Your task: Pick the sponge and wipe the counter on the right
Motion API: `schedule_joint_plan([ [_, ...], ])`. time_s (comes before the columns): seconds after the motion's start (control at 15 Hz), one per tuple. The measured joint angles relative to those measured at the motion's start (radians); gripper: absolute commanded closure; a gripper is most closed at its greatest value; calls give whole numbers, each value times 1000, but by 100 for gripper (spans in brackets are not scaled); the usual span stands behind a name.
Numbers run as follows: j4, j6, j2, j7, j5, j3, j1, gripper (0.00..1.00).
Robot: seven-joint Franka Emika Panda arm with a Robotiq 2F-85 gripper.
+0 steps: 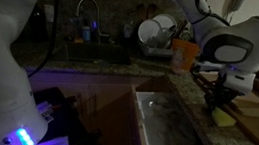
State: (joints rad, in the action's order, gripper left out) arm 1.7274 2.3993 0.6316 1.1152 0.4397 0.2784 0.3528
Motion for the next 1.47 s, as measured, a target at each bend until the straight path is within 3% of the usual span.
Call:
schedule_joint_plan([
  [0.4, 27, -4, -30, -87, 3, -120, -76, 95],
  [0.73, 30, -15, -35, -162, 3, -144, -103, 95],
  [1.0, 30, -18, -35, -181, -3, -136, -114, 95],
  [1.47, 30, -92, -35, -40, -1, -42, -100, 95],
])
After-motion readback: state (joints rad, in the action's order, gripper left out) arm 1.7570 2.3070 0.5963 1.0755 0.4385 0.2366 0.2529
